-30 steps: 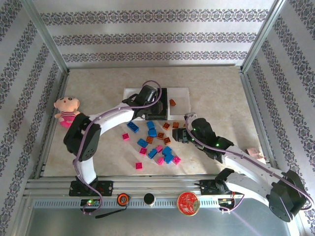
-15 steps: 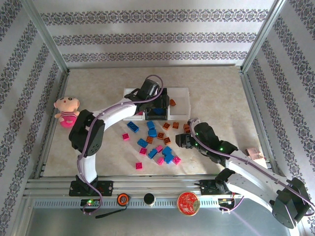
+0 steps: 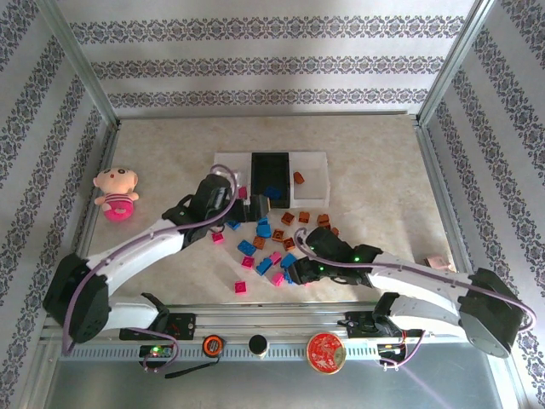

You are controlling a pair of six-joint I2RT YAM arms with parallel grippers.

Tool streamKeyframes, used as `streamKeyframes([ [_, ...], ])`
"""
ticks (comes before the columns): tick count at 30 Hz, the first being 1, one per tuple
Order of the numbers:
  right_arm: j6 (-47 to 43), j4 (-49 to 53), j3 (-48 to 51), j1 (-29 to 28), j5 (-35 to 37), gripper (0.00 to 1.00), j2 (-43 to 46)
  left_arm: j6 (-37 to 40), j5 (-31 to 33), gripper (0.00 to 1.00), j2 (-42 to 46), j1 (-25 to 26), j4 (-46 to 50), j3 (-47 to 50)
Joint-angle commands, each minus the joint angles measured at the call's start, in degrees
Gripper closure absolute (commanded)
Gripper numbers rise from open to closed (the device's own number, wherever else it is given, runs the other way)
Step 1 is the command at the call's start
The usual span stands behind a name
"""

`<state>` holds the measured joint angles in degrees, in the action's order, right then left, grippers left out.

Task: Sort the legos into containers by color
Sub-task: Pick up the lego from the bottom-center of the table.

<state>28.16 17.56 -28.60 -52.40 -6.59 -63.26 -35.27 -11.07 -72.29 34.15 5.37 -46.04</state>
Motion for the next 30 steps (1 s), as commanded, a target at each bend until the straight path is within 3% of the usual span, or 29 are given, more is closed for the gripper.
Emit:
streamKeyframes([
  [1,-1.77,-0.8,-4.14,-1.96,3.84,0.34,-2.75,-1.0,2.65,0.0,6.7,0.48,0.51,4.23],
  [8,-4.49,1.86,-10.54,-2.09,7.52,0.33,-12.0,-1.62,5.24,0.0,16.31,0.52,3.95,10.37],
  [17,-5.23,3.09,-13.62,-2.33,5.91,0.31,-18.86,-2.24,7.56,0.0,18.9,0.04,5.61,13.76],
  [30,-5.0,3.03,-13.24,-2.09,6.85,0.47,-20.52,-1.98,8.65,0.0,18.86,-0.23,6.28,13.79],
])
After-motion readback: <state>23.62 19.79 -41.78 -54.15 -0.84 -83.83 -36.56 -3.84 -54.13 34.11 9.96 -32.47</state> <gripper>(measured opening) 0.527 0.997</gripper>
